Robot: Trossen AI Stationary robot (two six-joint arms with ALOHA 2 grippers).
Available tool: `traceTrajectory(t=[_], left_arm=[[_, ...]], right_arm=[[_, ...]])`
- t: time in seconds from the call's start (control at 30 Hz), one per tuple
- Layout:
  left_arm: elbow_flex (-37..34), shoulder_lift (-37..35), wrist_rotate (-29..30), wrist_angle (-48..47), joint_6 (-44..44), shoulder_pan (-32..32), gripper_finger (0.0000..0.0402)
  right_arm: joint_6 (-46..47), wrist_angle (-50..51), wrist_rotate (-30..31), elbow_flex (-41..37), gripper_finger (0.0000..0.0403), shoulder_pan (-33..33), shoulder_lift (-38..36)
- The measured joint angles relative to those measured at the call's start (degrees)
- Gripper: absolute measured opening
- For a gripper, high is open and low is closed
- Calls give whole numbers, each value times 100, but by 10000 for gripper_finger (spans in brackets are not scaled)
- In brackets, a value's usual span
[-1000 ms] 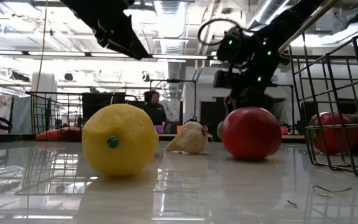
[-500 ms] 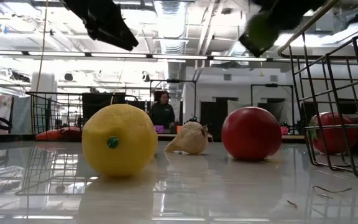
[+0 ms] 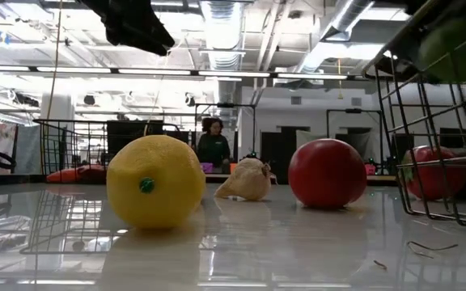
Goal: Sort produce into baskets
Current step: Put the top lime into the gold wire basket, then put the top lemon into the gold wire basket
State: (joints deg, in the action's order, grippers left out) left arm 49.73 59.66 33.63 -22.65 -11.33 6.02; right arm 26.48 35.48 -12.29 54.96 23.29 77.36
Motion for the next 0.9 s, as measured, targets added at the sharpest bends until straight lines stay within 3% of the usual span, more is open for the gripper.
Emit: traceTrajectory(t=[0.23,0.47,0.53,0.73,0.9], left_arm=[[-1,-1,2,-43,35,0,263],[1,-1,0,-41,122,0,263],[1,-1,0,-36,120,0,263],[1,2,0,-31,116,0,263],[1,4,-1,-34,114,0,263]], right_arm=[[543,28,-91,-7,304,115,-187],[439,132,-271,67,311,119,-628],[181,344,267,125,309,64,-804],[-487,1446,2895,197,304,-606,-1125],[-1102,1503,3088,159,304,-1411,-869]])
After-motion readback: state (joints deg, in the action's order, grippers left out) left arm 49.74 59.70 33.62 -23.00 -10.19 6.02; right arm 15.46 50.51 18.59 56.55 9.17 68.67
